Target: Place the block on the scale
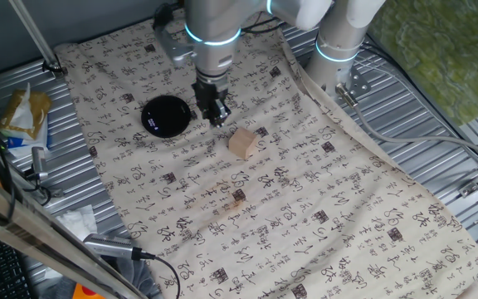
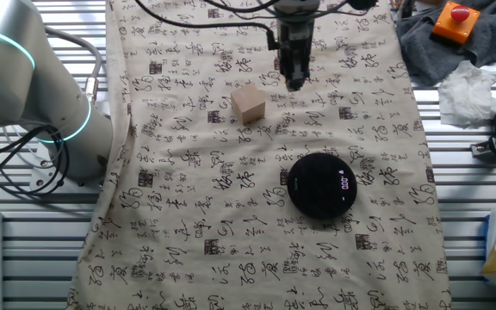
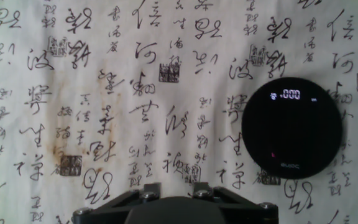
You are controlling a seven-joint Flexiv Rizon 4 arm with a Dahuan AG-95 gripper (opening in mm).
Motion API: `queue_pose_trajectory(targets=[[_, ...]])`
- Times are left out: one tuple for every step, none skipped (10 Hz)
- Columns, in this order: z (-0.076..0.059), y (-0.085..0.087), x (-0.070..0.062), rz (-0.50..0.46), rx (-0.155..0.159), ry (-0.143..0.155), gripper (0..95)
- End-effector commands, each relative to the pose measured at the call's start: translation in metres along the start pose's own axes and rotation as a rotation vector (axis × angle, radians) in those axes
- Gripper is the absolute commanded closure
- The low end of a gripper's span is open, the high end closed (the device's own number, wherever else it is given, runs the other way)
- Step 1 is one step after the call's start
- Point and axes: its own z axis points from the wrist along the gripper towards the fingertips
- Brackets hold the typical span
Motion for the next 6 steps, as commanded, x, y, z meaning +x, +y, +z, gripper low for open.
queue_pose_trajectory(targets=[[0.002,0.003,0.004,-0.004,-0.002,0.003,38.0],[0.004,0.006,0.008,-0.001,-0.002,0.004,38.0],[0.007,0.010,0.010,0.002,-0.002,0.004,38.0],[0.008,0.013,0.013,0.007,-0.002,0.004,38.0],[0.010,0.016,0.014,0.009,-0.003,0.009,38.0],[0.011,0.018,0.014,0.006,-0.002,0.013,38.0]])
